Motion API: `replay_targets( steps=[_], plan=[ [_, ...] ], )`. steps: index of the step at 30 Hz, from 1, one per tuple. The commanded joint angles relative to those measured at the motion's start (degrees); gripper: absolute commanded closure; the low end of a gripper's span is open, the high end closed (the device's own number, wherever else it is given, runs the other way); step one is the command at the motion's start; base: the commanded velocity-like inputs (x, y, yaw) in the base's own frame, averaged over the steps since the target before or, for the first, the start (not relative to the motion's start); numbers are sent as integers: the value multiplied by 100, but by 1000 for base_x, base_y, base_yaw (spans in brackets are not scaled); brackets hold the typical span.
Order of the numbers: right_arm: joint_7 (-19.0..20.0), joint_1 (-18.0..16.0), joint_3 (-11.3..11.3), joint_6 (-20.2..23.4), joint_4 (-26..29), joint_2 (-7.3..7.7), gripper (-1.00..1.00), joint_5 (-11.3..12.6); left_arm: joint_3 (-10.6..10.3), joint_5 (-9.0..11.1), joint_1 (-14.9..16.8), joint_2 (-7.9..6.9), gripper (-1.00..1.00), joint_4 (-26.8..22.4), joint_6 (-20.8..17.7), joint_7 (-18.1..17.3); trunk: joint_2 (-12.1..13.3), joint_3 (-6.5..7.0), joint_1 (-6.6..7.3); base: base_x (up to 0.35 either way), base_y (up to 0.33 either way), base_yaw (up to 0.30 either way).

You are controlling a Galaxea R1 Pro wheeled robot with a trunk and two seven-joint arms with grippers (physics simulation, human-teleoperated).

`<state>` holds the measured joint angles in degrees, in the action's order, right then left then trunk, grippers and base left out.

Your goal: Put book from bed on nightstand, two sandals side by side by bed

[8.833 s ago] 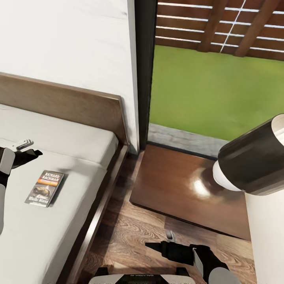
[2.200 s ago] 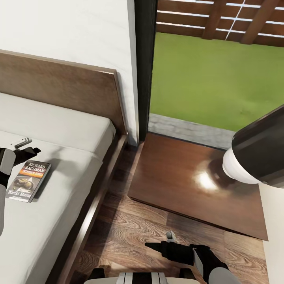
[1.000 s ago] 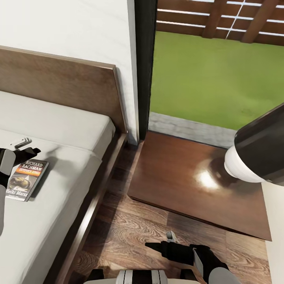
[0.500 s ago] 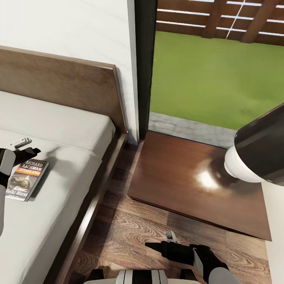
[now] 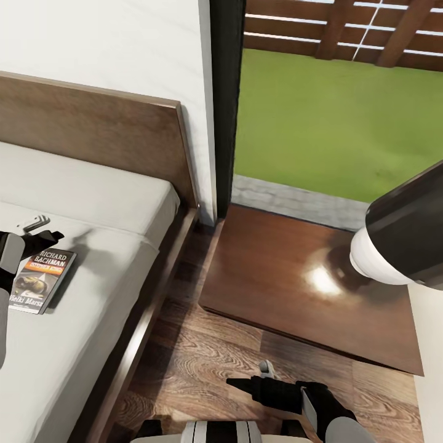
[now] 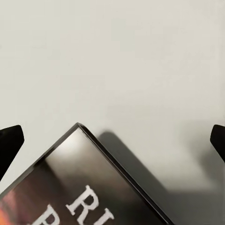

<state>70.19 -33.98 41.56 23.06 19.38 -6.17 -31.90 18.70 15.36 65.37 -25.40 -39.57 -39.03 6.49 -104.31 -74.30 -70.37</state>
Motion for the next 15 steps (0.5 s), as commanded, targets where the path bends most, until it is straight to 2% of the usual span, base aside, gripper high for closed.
replay_targets(
  steps=[1, 5, 10, 15],
  plan=[
    [30, -3, 49, 58, 13, -6, -100, -45, 2, 62, 2, 0, -100, -7, -26, 45, -2, -3, 0, 0, 0, 0],
    [30, -3, 46, 58, 13, -7, -100, -45, 2, 63, 2, 0, -100, 9, -26, 45, -2, -2, 0, 0, 0, -25],
    [30, -3, 46, 58, 13, -4, -100, -45, 10, 56, 2, -4, -100, 161, 23, 45, -2, 6, 0, 0, 0, -125],
    [30, -3, 46, 58, 13, -7, -100, -45, 11, 54, 2, -6, -100, 184, 50, 45, -2, 8, 0, 0, 0, -22]
  ],
)
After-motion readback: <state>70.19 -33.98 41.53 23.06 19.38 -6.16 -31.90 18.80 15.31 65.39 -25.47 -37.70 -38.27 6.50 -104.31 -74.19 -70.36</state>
